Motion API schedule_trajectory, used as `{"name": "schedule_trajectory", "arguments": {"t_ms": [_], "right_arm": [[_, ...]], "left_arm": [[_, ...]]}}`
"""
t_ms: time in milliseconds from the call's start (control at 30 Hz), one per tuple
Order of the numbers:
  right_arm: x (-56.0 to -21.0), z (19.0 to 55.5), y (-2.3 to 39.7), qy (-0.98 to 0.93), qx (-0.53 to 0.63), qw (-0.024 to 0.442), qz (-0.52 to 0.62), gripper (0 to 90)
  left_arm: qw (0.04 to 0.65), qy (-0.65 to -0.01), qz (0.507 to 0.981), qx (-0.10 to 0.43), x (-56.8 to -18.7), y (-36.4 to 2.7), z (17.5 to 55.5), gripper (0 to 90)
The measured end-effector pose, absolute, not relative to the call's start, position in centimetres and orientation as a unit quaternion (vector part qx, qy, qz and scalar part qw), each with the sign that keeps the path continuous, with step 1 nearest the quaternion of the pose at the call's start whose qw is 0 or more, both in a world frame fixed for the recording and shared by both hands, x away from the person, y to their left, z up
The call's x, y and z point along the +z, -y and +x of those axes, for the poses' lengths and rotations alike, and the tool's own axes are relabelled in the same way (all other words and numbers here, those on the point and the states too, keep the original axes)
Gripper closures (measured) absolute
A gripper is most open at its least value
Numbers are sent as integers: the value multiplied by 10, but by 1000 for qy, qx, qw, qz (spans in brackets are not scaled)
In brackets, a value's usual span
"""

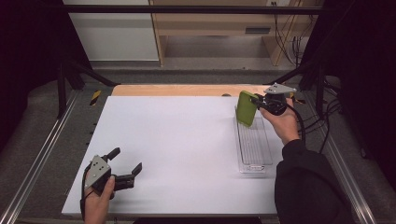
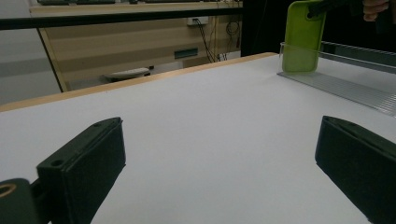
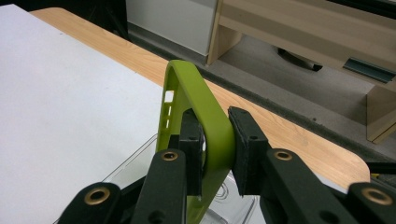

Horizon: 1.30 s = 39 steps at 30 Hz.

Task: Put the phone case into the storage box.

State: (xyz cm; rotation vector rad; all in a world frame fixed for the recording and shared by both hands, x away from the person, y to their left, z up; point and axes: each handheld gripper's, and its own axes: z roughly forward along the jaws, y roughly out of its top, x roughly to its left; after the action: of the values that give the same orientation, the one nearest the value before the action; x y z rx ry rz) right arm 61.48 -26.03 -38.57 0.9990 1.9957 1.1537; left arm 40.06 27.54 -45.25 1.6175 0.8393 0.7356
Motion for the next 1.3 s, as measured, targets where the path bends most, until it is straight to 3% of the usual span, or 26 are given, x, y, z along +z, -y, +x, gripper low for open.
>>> {"name": "schedule_trajectory", "arguments": {"t_ms": [1300], "right_arm": [[-389, 620, 252, -741, 442, 326, 385, 748]], "left_arm": [[555, -355, 685, 311, -452, -276, 401, 11]]}}
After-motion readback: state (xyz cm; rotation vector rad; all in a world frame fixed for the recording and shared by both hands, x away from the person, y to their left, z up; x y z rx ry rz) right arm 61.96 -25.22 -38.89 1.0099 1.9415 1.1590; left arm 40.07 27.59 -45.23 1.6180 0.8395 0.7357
